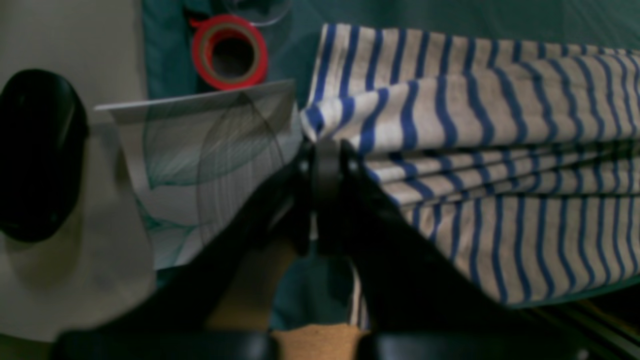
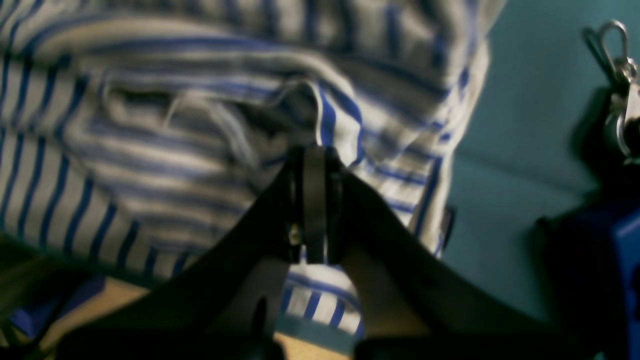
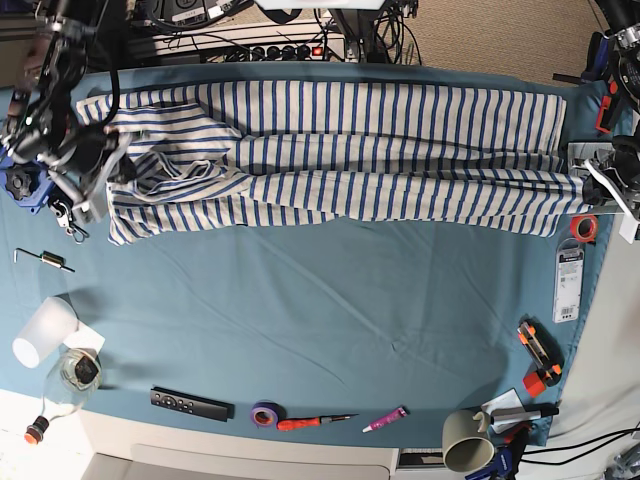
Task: Fold the T-shirt properly
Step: 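Pull the folded shirt taut between both grippers along its length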
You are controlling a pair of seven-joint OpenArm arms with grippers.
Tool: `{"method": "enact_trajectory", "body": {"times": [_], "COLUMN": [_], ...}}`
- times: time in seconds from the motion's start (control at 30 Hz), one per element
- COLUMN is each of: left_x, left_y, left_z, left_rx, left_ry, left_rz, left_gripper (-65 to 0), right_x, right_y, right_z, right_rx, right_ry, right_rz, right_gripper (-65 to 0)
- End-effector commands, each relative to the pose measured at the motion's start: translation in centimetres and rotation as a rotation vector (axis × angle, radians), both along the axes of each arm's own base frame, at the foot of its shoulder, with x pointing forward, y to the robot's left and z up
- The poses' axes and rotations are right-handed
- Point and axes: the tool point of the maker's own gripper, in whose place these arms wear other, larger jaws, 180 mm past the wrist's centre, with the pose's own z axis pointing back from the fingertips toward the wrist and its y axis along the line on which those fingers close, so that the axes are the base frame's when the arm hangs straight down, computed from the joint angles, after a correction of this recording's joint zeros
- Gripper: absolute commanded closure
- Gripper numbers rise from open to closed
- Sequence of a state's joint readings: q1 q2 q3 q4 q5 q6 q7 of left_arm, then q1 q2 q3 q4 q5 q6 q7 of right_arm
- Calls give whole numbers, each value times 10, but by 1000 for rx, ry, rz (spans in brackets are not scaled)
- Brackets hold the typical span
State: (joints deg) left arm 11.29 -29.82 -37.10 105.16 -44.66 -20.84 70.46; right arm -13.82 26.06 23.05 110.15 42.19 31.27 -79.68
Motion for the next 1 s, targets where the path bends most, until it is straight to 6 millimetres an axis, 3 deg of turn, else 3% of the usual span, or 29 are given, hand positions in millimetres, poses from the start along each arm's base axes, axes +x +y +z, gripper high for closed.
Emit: {"method": "enact_trajectory", "body": {"times": [0.0, 0.23, 0.4, 0.63, 0.97], "left_x": [6, 0, -17, -34, -60], "left_y": [4, 5, 5, 5, 2], "left_z": [13, 8, -6, -17, -32], "left_rx": [24, 25, 27, 26, 13], "left_ry": [-38, -7, 56, 117, 203], "left_rz": [-9, -11, -12, -11, -19], "left_gripper": [0, 0, 0, 0, 0], "right_x": [2, -18, -33, -40, -63], "right_y": [-5, -48, -79, -94, -117], "right_z": [13, 30, 42, 48, 38], "right_rx": [-25, -78, -111, -121, -223], "right_ry": [-41, -78, -97, -113, -45], "right_rz": [6, -127, -239, -306, -403], "right_gripper": [0, 0, 0, 0, 0]}}
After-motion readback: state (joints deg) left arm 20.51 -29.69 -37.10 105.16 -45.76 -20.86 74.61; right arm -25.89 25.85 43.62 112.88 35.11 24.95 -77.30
